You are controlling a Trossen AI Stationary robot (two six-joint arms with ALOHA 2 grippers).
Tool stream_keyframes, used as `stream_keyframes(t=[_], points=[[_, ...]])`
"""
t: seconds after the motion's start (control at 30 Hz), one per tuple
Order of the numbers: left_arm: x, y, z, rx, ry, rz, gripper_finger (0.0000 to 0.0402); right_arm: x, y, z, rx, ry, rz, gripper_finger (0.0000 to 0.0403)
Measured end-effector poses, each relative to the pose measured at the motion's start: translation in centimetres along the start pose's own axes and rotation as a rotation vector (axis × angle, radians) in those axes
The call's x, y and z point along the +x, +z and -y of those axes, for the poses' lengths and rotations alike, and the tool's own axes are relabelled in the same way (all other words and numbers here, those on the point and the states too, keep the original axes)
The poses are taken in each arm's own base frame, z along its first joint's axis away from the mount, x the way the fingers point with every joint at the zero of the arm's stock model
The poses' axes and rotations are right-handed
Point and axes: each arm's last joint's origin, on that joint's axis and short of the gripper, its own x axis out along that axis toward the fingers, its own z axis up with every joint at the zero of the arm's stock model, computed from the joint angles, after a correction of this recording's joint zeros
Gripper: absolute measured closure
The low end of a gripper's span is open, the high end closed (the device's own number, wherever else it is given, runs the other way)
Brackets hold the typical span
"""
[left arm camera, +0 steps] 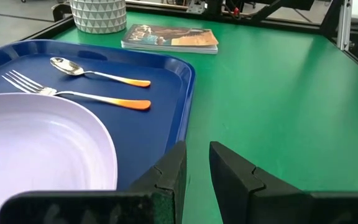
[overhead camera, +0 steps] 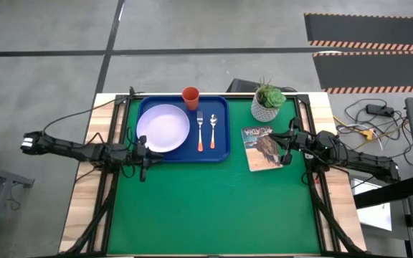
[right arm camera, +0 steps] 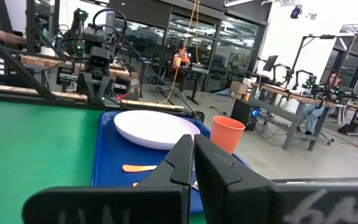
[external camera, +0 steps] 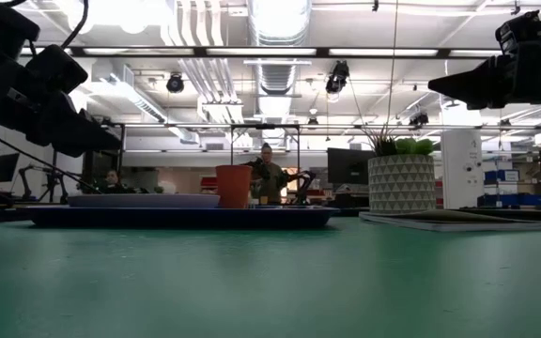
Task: Pick and place plate/cup/fork/spoon on tray
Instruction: Return to Home Position
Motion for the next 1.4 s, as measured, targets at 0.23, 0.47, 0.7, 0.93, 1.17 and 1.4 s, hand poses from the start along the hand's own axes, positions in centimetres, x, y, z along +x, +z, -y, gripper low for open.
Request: stream_keyframes(t=[0.23, 0.47, 0.7, 0.93, 1.17, 1.4], points=[[0.10, -0.12, 0.00, 0.003, 0.003, -0.015, 0.0346, 0.00, 0.00, 0.00, -0.001, 0.000, 0.000, 0.0394], [0.11, -0.13, 0.00, 0.004, 0.003, -0.016, 0.0346, 0.00, 0.00, 0.00, -0.001, 0.000, 0.000, 0.0394], [0.11, -0.13, 0.00, 0.004, 0.003, -0.016, 0.0346, 0.00, 0.00, 0.00, 0.000, 0.000, 0.000, 0.0394], [0.11, -0.13, 0.00, 0.004, 0.003, -0.016, 0.0346, 0.00, 0.00, 0.00, -0.001, 0.000, 0.000, 0.0394], [0.11, -0.13, 0.00, 0.004, 0.003, -0.016, 0.0346, 0.00, 0.01, 0.01, -0.001, 0.000, 0.000, 0.0394], [0.11, -0.12, 0.00, 0.004, 0.003, -0.015, 0.0346, 0.00, 0.00, 0.00, 0.000, 0.000, 0.000, 0.0394]])
